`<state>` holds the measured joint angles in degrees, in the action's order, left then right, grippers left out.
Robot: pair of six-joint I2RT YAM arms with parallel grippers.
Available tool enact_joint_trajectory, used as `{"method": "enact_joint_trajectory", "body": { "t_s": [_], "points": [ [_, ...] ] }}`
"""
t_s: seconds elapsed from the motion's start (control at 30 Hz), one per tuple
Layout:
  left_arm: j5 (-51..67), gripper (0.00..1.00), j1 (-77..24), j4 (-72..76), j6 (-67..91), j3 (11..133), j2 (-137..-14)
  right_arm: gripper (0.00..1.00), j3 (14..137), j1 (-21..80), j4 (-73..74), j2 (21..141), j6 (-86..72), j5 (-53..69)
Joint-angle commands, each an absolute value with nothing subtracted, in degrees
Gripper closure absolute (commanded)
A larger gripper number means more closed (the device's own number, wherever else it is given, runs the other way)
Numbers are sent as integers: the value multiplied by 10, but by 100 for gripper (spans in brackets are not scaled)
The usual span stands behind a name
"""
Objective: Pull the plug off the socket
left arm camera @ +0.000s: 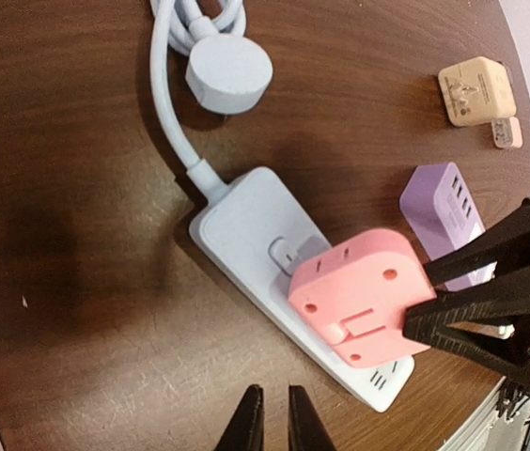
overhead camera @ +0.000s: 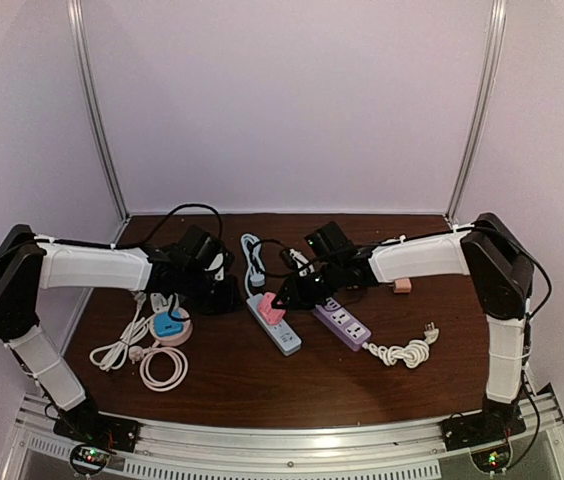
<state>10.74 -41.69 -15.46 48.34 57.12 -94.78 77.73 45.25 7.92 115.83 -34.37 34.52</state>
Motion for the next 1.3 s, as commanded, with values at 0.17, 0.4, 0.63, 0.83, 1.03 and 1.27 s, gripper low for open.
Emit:
{"method": "enact_joint_trajectory", "body": {
  "t_s": [0.17, 0.4, 0.63, 0.83, 1.03, 1.27],
  "points": [
    [145, 99, -394, -105, 488, 637, -1015, 100, 771, 460, 72, 1133, -375, 367],
    [175, 100, -395, -76, 498, 658, -1064, 100, 735, 468, 51, 1108, -398, 368],
    [193, 100, -395, -63, 503, 660, -1084, 100, 716, 472, 47, 1101, -400, 360],
    [200, 100, -395, -57, 507, 638, -1091, 100, 719, 472, 43, 1108, -399, 350],
    [202, 100, -395, -50, 507, 602, -1088, 100, 719, 472, 36, 1109, -406, 347],
    [166, 100, -399, -101, 491, 593, -1090, 100, 714, 469, 12, 1098, -422, 340]
  ]
}}
